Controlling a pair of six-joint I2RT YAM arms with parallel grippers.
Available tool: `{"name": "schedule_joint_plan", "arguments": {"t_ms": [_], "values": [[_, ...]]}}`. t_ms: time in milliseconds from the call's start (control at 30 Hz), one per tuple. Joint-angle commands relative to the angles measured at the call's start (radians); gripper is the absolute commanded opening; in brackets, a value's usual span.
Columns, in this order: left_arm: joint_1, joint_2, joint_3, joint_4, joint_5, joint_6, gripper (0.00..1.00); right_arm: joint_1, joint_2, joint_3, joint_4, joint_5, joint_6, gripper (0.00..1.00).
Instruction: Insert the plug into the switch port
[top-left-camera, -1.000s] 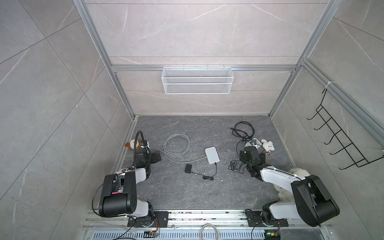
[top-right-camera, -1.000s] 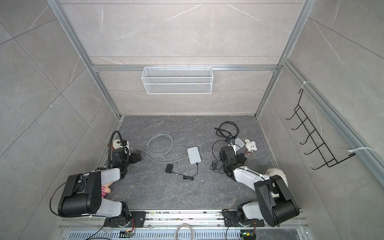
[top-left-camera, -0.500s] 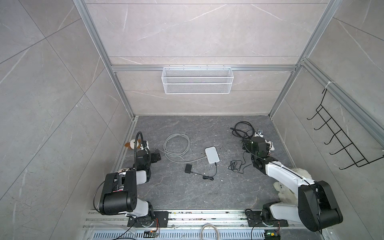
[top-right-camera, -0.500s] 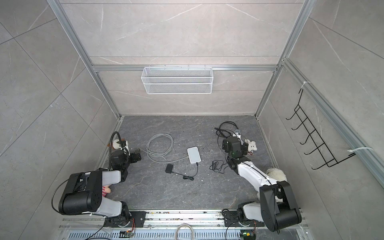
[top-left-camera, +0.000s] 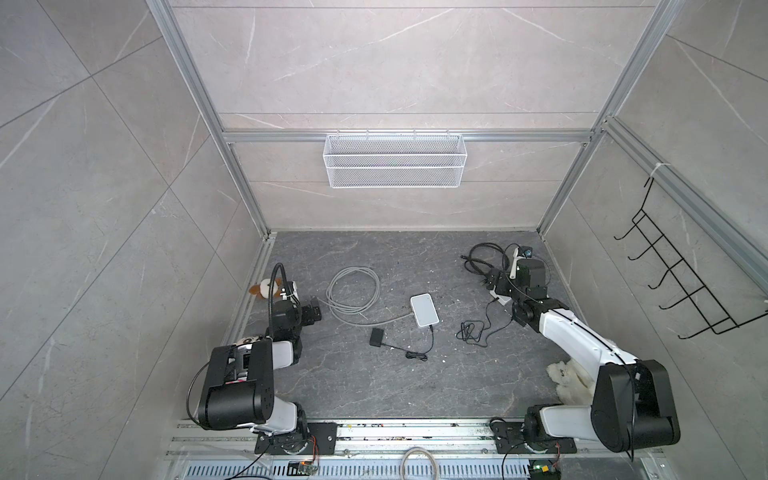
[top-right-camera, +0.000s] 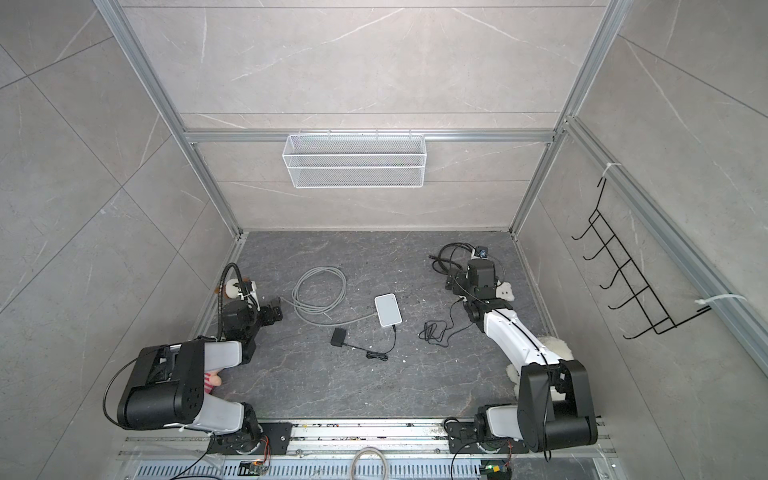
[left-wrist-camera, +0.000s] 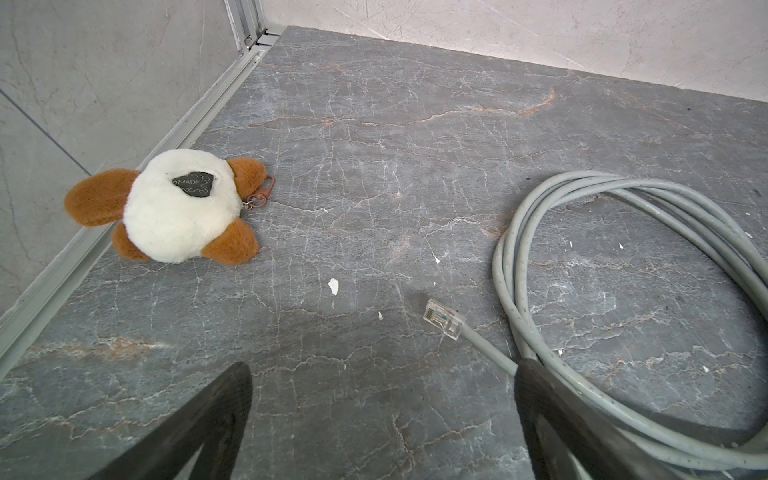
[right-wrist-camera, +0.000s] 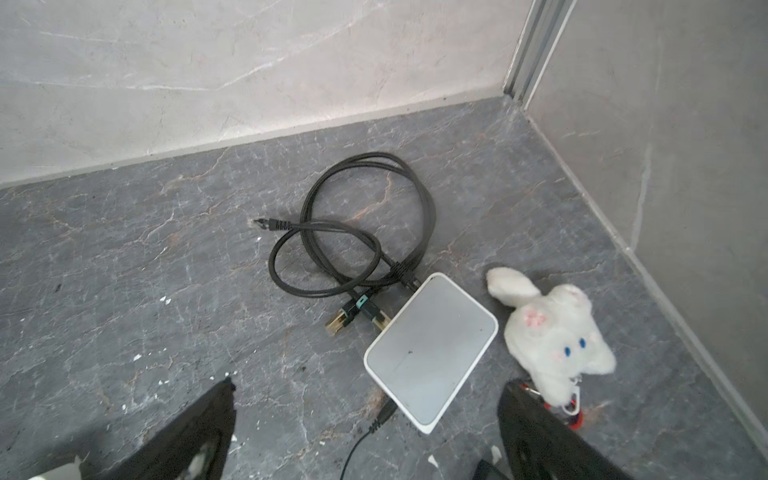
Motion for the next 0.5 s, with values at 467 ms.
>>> {"name": "schedule_joint_plan", "arguments": {"t_ms": [467], "values": [[0.002, 0.008, 0.013, 0.054, -0.02, 0.002, 1.0, -0.05, -0.019, -0.183, 0.183, -0.106, 0.07, 1.0]]}}
